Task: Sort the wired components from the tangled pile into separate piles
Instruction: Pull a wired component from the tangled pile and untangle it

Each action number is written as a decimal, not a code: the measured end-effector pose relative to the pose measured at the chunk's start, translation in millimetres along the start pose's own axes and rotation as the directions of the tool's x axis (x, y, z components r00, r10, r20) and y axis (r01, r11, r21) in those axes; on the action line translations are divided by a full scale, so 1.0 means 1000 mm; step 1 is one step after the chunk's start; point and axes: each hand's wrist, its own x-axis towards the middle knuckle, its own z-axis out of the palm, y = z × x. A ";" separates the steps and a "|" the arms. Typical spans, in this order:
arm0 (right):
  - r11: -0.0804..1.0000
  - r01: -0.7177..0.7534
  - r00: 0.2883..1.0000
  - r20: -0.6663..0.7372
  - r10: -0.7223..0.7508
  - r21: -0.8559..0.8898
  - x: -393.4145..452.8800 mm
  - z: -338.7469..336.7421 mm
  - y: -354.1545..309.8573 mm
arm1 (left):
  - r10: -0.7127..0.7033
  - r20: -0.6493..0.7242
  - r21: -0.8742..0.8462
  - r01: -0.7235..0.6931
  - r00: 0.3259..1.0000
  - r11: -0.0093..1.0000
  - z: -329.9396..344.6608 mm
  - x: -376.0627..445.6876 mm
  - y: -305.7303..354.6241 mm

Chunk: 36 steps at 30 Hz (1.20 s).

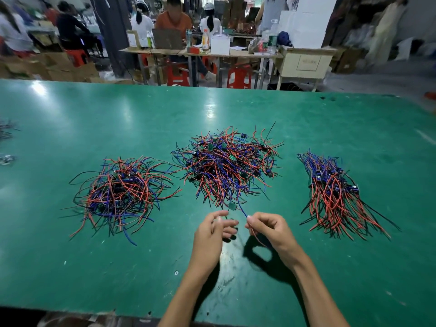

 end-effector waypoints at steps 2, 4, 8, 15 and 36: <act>1.000 -0.021 0.997 0.069 0.022 -0.019 -0.003 -0.004 -0.004 | -0.144 0.048 -0.146 0.150 0.988 0.978 -0.001 0.010 0.010; 0.997 -0.033 0.986 0.160 0.043 -0.068 -0.004 -0.006 -0.006 | -0.192 0.124 -0.211 0.215 0.973 0.954 -0.007 0.015 0.017; 0.958 0.034 0.947 0.315 0.060 -0.284 -0.001 -0.003 -0.007 | -0.208 0.146 -0.318 0.245 0.967 0.916 -0.016 0.018 0.013; 0.976 -0.025 0.964 0.253 0.081 -0.217 0.000 -0.002 -0.002 | -0.203 0.202 -0.451 0.275 0.958 0.849 -0.029 0.016 0.010; 0.972 -0.004 0.998 0.062 0.019 -0.234 0.004 0.012 0.013 | -0.076 0.267 -0.222 0.138 0.961 0.965 -0.029 0.003 0.008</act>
